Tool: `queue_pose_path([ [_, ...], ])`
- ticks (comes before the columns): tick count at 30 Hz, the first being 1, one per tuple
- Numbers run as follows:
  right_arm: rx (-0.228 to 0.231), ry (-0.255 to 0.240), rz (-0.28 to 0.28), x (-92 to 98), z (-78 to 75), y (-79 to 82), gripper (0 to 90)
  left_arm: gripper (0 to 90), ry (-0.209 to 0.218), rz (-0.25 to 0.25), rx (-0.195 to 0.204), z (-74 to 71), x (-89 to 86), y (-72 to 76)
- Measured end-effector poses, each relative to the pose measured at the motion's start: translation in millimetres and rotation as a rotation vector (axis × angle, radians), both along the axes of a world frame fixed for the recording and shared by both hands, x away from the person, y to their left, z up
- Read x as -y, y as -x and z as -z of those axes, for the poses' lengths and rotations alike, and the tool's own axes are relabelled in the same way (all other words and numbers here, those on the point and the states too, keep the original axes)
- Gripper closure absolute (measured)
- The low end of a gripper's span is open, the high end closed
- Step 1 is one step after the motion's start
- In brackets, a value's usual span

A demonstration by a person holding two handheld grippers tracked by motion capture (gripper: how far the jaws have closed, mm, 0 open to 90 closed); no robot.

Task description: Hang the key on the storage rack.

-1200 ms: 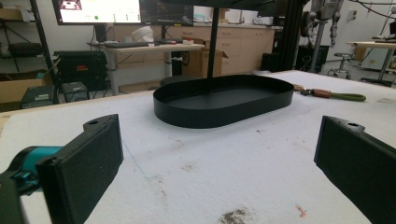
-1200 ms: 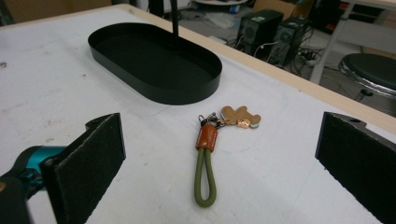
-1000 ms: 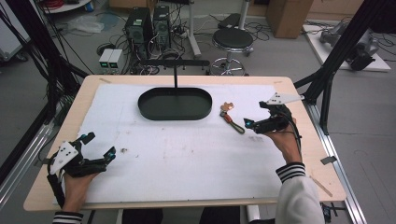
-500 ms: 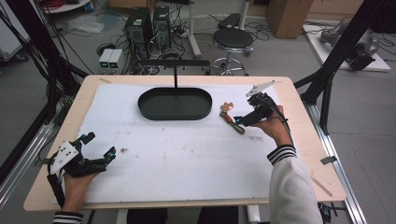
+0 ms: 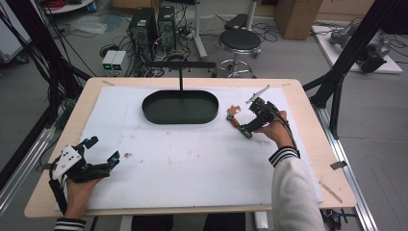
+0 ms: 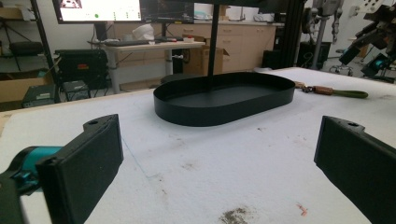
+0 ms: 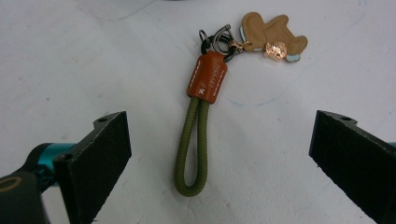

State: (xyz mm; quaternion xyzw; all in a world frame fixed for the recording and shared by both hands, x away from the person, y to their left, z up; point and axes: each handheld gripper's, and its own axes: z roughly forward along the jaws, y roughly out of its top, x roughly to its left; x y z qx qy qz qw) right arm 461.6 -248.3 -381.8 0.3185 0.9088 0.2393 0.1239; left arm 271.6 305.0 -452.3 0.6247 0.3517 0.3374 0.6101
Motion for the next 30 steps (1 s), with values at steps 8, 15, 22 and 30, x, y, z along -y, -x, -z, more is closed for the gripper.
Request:
queue_pose_path([
  [8,-0.044,0.068,0.016,-3.5,9.2,-4.6,11.4,1.7,0.000,0.000,0.000,0.0,0.0,0.0],
  [15,-0.074,0.115,0.023,-9.1,15.5,-7.1,19.5,1.7,0.002,0.002,0.001,0.1,-0.2,0.0],
  [22,-0.107,0.139,0.032,-13.5,19.9,-7.9,30.6,1.7,0.003,0.002,0.001,0.1,-0.1,0.0],
  [30,-0.137,0.149,0.017,-14.8,20.9,-7.8,41.2,1.7,0.003,0.001,0.000,0.1,-0.1,0.0],
])
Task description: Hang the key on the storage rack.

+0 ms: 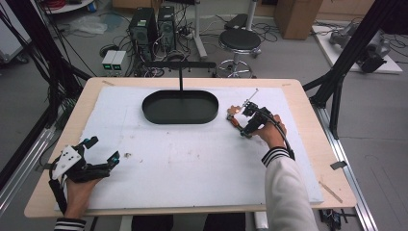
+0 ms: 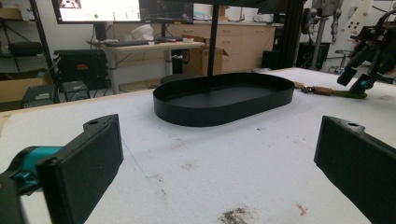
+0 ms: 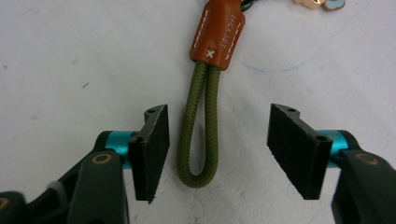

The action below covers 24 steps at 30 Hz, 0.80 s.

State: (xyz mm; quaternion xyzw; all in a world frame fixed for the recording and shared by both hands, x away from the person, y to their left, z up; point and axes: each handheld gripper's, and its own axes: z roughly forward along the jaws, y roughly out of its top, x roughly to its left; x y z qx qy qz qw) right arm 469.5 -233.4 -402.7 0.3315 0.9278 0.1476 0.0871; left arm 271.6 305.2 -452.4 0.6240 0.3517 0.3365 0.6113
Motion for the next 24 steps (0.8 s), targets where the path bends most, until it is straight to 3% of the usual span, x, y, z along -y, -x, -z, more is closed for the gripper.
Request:
queue_pose_path([
  [19,-0.060,0.018,-0.021,-1.4,3.8,-0.8,65.3,1.7,0.003,-0.001,0.000,0.1,0.0,0.2],
  [24,-0.076,0.024,-0.055,-3.7,4.9,-0.4,76.3,1.7,0.003,-0.001,0.001,0.1,0.0,0.2],
])
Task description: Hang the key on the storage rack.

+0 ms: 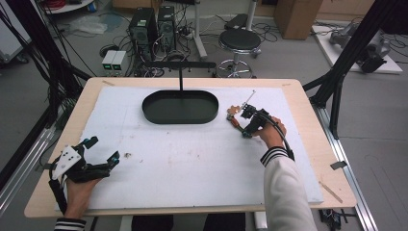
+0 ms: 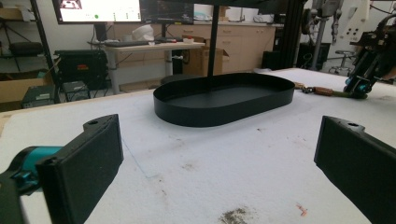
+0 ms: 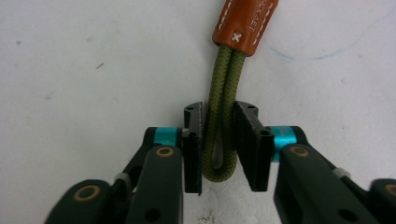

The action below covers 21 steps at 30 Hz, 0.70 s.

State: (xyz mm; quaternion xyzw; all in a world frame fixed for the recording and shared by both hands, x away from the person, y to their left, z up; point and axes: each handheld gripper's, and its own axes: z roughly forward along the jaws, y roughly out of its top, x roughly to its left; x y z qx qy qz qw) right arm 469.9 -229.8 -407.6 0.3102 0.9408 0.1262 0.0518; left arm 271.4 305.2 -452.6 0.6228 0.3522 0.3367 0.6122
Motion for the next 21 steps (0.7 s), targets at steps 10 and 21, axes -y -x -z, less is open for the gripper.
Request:
queue_pose_path([
  [10,-0.005,0.004,-0.005,-0.6,-1.2,0.4,79.5,1.7,0.000,-0.001,0.000,0.0,0.0,0.0],
  [21,0.025,-0.068,-0.041,-2.6,-11.7,7.1,79.9,1.7,0.004,0.001,-0.006,-0.2,-0.6,-0.7],
])
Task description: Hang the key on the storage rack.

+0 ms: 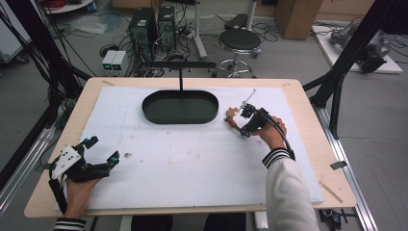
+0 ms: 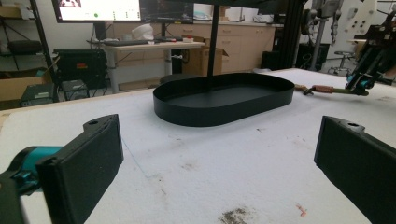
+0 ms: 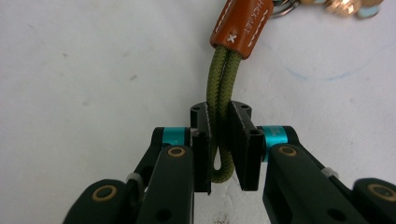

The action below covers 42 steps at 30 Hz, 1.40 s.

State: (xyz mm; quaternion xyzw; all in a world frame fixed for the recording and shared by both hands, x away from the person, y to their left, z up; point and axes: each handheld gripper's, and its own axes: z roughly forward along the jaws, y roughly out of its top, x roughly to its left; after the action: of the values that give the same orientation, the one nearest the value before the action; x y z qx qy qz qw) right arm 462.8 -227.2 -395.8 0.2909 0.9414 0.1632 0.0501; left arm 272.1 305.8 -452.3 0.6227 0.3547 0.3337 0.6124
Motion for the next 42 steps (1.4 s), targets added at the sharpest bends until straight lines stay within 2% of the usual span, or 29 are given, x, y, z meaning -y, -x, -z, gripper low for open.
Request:
queue_pose_path([
  [7,0.029,-0.070,-0.047,1.5,-15.2,11.9,80.1,1.7,0.008,-0.002,-0.010,-0.4,-0.8,-1.0],
  [12,0.042,-0.158,-0.069,3.0,-26.4,21.7,80.3,1.7,-0.008,0.008,-0.026,-3.3,0.1,-5.1],
  [13,0.048,-0.194,-0.084,1.4,-30.6,25.5,80.3,1.7,-0.005,0.010,-0.025,-5.1,0.3,-6.0],
  [15,0.058,-0.204,-0.095,0.6,-32.0,26.7,80.3,1.7,-0.001,0.019,-0.020,-10.4,0.6,-7.7],
  [20,0.079,-0.306,-0.139,-4.0,-42.1,35.5,80.3,1.7,-0.060,0.094,-0.058,-31.0,7.8,-18.3],
  [23,0.089,-0.362,-0.174,-7.6,-48.6,41.2,80.3,1.7,-0.075,0.172,-0.113,-42.8,14.1,-27.0],
  [25,0.093,-0.370,-0.186,-8.4,-49.6,42.1,80.3,1.7,-0.106,0.206,-0.127,-50.6,19.0,-31.6],
  [27,0.103,-0.390,-0.221,-10.5,-53.2,45.3,80.3,1.7,-0.118,0.251,-0.143,-57.9,24.3,-35.6],
  [32,0.137,-0.465,-0.303,-16.4,-62.5,52.5,80.2,1.7,-0.162,0.342,-0.149,-74.2,38.2,-44.0],
  [36,0.159,-0.494,-0.351,-20.9,-65.6,56.4,80.2,1.7,-0.196,0.384,-0.157,-87.8,48.1,-50.8],
  [42,0.206,-0.536,-0.451,-34.6,-71.5,64.2,80.2,1.8,-0.211,0.477,-0.162,-105.7,59.6,-61.9],
])
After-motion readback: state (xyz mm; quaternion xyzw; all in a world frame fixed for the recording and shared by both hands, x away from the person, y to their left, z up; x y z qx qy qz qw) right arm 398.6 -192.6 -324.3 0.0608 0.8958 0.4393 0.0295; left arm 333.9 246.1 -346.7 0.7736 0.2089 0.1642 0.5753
